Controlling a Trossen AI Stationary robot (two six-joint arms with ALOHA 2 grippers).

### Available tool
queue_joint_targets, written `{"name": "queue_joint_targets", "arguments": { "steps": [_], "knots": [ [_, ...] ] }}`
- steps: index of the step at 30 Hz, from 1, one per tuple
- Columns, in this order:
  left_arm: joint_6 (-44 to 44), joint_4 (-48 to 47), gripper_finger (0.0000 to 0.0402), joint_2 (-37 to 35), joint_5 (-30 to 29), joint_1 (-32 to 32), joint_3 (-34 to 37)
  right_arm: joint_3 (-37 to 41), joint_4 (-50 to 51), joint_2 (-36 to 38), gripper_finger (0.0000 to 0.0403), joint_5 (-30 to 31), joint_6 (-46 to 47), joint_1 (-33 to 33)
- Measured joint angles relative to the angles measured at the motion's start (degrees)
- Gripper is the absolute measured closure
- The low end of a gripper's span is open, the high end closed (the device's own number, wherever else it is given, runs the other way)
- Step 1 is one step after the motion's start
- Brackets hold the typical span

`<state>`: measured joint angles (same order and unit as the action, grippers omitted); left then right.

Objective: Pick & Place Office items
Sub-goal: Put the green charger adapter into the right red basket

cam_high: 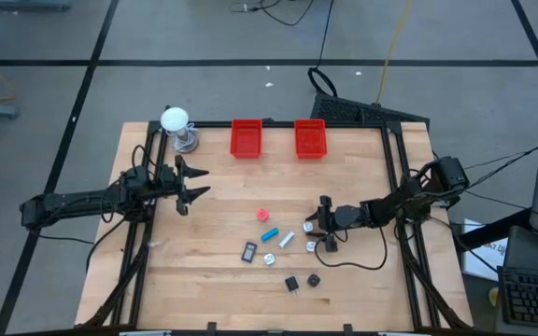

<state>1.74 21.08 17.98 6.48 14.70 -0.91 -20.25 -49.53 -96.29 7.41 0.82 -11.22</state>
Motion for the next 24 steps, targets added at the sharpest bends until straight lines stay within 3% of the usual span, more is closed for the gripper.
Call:
{"name": "queue_joint_targets", "arguments": {
  "steps": [12, 24],
  "knots": [
    [0.0, 0.0, 0.0158, 0.0, 0.0, 0.0, 0.0, 0.0, 0.0, 0.0, 0.0224, 0.0, 0.0, 0.0],
    [0.0, 0.0, 0.0158, 0.0, 0.0, 0.0, 0.0, 0.0, -3.0, 0.0, 0.0203, 0.2, 0.0, 0.0]
  ]
}}
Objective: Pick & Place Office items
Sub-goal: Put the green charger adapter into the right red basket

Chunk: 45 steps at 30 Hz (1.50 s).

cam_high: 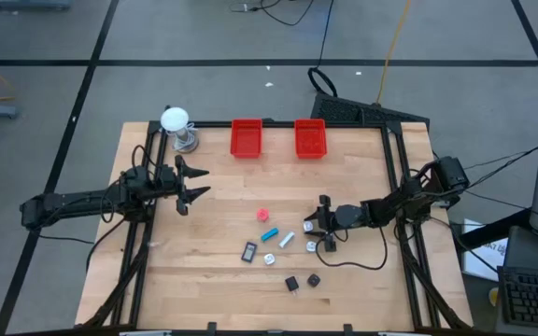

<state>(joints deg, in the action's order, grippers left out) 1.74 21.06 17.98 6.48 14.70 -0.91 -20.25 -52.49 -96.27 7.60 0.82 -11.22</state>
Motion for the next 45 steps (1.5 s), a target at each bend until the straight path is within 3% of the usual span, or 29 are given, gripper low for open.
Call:
{"name": "queue_joint_targets", "arguments": {
  "steps": [26, 36, 45],
  "knots": [
    [0.0, 0.0, 0.0158, 0.0, 0.0, 0.0, 0.0, 0.0, 1.3, 0.1, 0.0199, -0.2, 0.0, 0.0],
    [0.0, 0.0, 0.0158, 0.0, 0.0, 0.0, 0.0, 0.0, 8.1, 6.1, 0.0202, -0.2, 0.0, 0.0],
    [0.0, 0.0, 0.0158, 0.0, 0.0, 0.0, 0.0, 0.0, 10.2, 6.6, 0.0202, -0.2, 0.0, 0.0]
  ]
}}
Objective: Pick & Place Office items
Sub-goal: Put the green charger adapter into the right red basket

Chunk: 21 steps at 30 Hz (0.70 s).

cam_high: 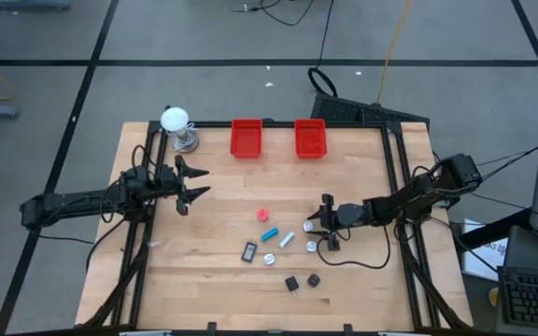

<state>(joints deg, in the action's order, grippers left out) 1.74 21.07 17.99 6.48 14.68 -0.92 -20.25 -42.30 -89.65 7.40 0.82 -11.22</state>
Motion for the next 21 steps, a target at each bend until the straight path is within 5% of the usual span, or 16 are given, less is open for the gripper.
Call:
{"name": "queue_joint_targets", "arguments": {
  "steps": [21],
  "knots": [
    [0.0, 0.0, 0.0158, 0.0, 0.0, 0.0, 0.0, 0.0, 0.3, 0.0, 0.0231, -0.2, 0.0, 0.0]
  ]
}}
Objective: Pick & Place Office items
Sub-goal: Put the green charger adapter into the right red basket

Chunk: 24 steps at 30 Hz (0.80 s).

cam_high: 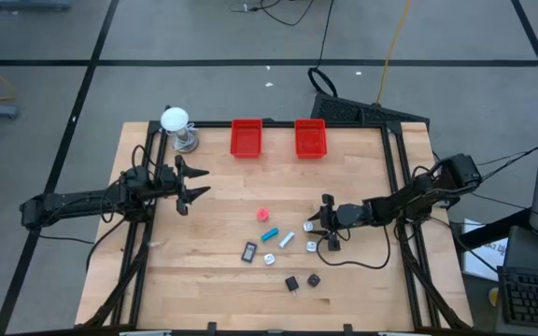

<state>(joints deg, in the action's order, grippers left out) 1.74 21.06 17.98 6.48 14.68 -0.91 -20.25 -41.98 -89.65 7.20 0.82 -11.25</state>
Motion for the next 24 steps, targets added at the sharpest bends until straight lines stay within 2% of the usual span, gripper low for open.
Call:
{"name": "queue_joint_targets", "arguments": {
  "steps": [24],
  "knots": [
    [0.0, 0.0, 0.0158, 0.0, 0.0, 0.0, 0.0, 0.0, -0.6, 0.0, 0.0235, 0.0, 1.5, 0.0]
  ]
}}
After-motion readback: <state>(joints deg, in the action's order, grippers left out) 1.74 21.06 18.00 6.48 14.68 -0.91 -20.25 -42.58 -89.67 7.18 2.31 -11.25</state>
